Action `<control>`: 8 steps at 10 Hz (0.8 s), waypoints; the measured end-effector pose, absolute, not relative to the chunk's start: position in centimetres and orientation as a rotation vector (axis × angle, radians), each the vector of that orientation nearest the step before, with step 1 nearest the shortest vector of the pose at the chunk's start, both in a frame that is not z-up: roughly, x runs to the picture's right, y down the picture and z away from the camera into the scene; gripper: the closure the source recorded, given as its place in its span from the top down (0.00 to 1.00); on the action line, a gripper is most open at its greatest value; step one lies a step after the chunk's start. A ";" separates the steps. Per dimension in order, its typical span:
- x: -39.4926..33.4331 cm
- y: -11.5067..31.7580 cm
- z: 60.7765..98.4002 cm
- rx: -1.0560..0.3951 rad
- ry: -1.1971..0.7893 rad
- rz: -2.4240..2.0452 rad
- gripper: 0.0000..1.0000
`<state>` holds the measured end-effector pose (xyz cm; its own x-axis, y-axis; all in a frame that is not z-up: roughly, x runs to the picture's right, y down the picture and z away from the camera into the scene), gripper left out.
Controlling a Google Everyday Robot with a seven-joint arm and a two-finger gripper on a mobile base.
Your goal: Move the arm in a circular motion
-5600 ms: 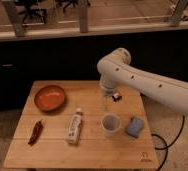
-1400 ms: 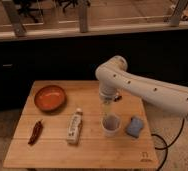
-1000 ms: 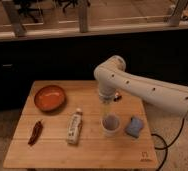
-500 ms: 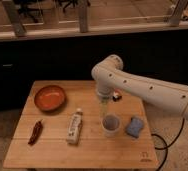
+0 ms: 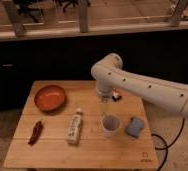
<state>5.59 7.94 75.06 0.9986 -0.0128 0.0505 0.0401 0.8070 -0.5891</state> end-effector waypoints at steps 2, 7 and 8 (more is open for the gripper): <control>6.0 7.6 75.2 -0.629 -0.036 -0.031 0.80; 6.9 7.1 75.5 -0.627 -0.033 -0.026 0.80; 7.4 7.1 75.6 -0.627 -0.030 -0.026 0.80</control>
<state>7.41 7.11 75.62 0.9992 -0.0151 0.0363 0.0335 0.8093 -0.5864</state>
